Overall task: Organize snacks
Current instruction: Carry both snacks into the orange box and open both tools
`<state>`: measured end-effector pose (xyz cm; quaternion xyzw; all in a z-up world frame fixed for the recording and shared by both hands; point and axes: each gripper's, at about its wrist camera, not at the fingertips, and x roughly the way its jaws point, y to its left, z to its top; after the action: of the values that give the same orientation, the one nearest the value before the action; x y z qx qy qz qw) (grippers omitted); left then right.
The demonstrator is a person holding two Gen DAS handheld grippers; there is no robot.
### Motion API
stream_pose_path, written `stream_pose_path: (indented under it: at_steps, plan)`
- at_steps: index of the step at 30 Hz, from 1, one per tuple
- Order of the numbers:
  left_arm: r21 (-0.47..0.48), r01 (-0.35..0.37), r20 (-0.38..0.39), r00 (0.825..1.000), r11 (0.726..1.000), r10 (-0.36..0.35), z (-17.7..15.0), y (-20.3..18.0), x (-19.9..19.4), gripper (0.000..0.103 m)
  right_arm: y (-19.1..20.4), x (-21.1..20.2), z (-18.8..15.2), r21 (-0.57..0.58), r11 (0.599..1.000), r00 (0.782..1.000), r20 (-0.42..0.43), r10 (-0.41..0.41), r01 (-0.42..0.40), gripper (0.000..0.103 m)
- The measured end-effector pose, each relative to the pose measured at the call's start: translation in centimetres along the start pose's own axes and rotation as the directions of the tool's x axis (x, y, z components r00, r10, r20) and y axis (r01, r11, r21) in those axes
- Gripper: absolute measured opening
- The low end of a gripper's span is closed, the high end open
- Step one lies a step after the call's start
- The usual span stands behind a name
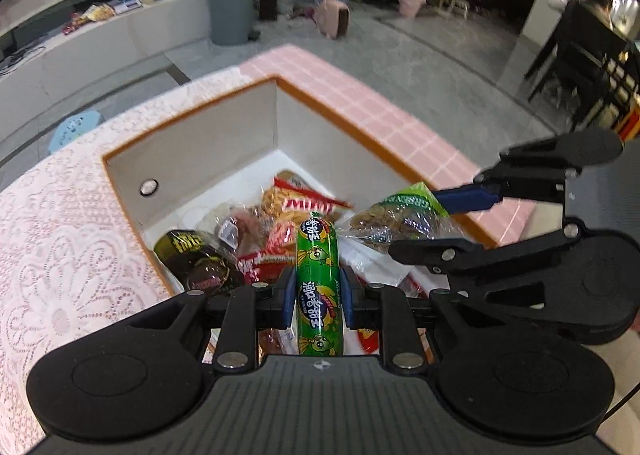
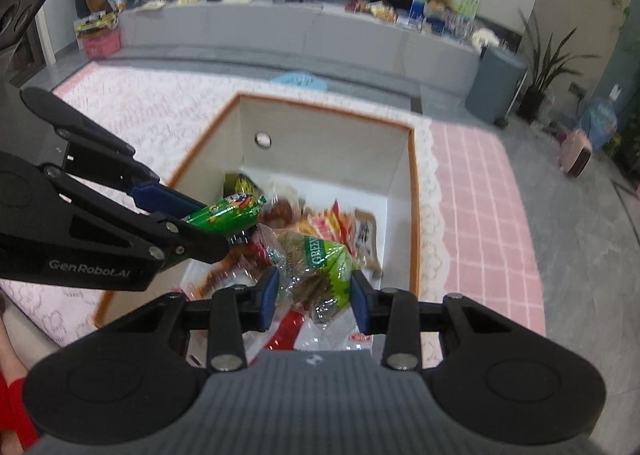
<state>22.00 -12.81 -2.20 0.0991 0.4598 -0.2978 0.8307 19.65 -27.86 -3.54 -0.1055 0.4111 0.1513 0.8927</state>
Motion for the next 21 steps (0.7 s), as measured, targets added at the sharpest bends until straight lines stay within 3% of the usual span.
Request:
stream_pose_path:
  at_steps: [10,21]
  plan:
    - [0.039,-0.023,-0.125,0.992,0.999,0.027,-0.9,0.6,3.8,0.025,-0.1,4.7,-0.6,-0.030,0.998,0.992,-0.117,0.054,-0.058,0.037]
    - [0.080,-0.049,-0.139,0.989,0.996,0.060,-0.9,0.4,4.0,0.026,0.2,5.5,-0.9,-0.039,0.997,0.985,-0.161,0.059,-0.067,0.046]
